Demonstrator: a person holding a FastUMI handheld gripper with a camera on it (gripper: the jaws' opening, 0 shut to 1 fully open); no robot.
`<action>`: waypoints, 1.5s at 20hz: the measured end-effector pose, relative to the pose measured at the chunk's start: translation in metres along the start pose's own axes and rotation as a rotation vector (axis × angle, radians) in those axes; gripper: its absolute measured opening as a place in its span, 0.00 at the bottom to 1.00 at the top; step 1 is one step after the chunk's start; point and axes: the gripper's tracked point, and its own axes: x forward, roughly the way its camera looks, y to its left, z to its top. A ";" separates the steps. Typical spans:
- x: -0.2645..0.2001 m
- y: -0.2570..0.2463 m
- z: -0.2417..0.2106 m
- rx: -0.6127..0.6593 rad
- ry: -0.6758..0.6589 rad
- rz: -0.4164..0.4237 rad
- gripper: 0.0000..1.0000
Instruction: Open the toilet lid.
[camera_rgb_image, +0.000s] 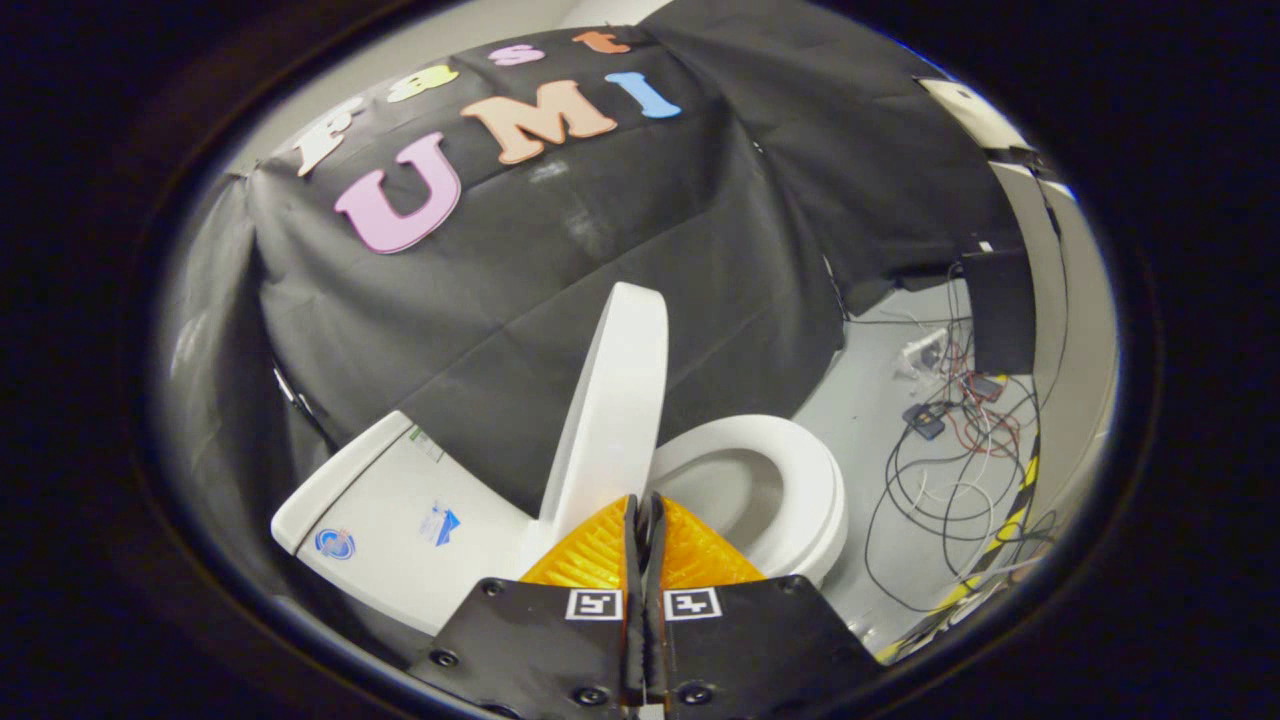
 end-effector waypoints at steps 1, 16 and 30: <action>0.000 0.003 0.002 -0.013 -0.001 0.009 0.01; -0.010 0.063 0.018 -0.218 -0.045 0.142 0.01; -0.024 0.140 0.019 -0.358 -0.091 0.328 0.01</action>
